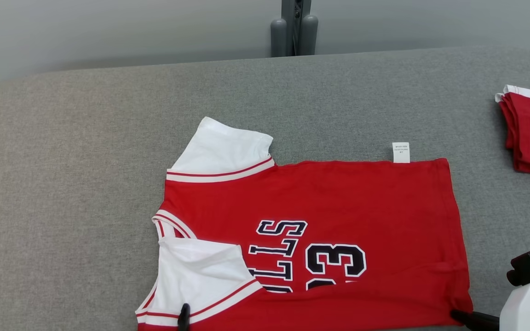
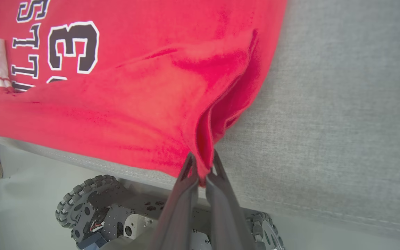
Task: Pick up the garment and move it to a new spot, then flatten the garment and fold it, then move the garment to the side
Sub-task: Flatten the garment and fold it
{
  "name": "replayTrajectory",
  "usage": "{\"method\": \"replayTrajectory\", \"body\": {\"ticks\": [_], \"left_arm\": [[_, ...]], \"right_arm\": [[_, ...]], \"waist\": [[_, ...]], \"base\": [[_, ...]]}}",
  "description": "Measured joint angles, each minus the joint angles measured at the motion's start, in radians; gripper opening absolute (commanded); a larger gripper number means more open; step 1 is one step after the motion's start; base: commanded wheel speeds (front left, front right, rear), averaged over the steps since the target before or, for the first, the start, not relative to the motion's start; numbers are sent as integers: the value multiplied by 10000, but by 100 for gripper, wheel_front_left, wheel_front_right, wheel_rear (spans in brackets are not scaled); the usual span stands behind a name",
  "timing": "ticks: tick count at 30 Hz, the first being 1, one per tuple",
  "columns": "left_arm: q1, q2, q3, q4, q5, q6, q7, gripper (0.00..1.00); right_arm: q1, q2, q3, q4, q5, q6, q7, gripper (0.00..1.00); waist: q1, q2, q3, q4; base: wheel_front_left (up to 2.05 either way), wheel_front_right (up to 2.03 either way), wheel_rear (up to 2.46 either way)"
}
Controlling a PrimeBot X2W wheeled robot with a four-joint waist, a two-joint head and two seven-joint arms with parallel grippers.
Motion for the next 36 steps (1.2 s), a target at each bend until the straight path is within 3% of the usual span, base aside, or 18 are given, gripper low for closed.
{"method": "replayTrajectory", "body": {"ticks": [13,14,15,16,17,28,36], "left_arm": [[28,56,-151,-123,29,136,134,0],[27,58,-153,-86,17,144,184,0],[31,65,-161,-40,15,169,245,2],[38,86,-159,-4,15,222,255,82],[38,86,-159,-4,15,222,255,100],[235,286,242,-42,-111,499,63,100],[-105,957,1039,-616,196,849,-500,100]], "right_arm": [[431,851,-1166,-706,-1091,0,1220,0],[446,959,-1312,-732,-1164,0,1204,33],[446,1039,-1427,-734,-1229,0,1231,100],[456,1083,-1509,-750,-1312,0,1317,100],[456,1083,-1509,-750,-1312,0,1317,100],[475,1323,-2658,-930,-2213,-2,1536,100],[-269,1181,-2821,-938,-3478,-2,-322,100]], "waist": [[0,0,138,143],[0,0,126,144],[0,0,109,145],[0,0,88,147],[0,0,88,147],[0,0,-145,200],[0,0,-292,288]], "base": [[0,0,0],[0,0,0],[0,0,0],[0,0,0],[0,0,0],[0,0,0],[0,0,0]]}}
